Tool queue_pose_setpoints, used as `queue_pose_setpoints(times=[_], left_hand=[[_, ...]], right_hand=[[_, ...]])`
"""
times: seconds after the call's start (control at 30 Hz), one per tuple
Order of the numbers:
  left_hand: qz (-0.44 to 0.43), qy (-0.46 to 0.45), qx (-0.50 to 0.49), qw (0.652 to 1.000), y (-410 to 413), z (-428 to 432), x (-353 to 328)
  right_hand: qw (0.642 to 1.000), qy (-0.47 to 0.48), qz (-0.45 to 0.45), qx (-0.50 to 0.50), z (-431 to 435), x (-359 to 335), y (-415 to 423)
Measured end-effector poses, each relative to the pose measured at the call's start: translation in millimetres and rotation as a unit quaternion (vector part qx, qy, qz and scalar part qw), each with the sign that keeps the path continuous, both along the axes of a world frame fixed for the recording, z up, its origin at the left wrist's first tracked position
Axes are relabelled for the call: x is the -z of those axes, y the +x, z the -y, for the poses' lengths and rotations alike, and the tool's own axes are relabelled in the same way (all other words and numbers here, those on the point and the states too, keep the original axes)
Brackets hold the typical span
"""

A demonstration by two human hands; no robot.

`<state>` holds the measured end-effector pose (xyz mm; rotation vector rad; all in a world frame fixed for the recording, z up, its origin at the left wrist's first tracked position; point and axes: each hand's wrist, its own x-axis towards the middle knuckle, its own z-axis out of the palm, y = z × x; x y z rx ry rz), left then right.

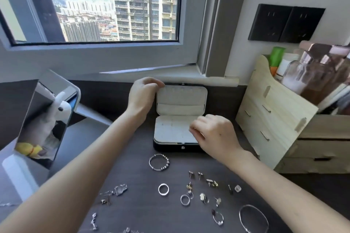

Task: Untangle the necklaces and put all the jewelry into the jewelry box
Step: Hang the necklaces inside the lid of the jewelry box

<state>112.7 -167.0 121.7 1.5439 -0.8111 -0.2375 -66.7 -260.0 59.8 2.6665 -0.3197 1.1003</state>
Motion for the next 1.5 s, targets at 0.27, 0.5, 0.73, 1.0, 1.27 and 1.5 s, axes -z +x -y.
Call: queue_pose_setpoints(times=[0.27,0.5,0.73,1.0,1.27,1.5], left_hand=[[0.159,0.217,0.164,0.949,-102,-63,29],[0.296,0.251,0.282,0.878,-163,-100,70],[0.288,0.239,0.294,0.88,-191,-112,84],[0.255,0.236,0.311,0.884,-214,-106,94],[0.15,0.221,0.356,0.895,-207,-111,88],[0.101,0.187,0.362,0.908,-202,-118,78]], right_hand=[[0.936,0.332,-0.057,0.099,-56,-3,-105],[0.87,0.422,-0.229,0.114,-102,4,-188],[0.889,0.375,-0.228,0.13,-118,20,-204],[0.89,0.383,-0.231,0.088,-122,19,-203],[0.818,0.561,-0.124,-0.029,-125,-21,-199],[0.788,0.606,-0.077,-0.077,-127,-38,-186]])
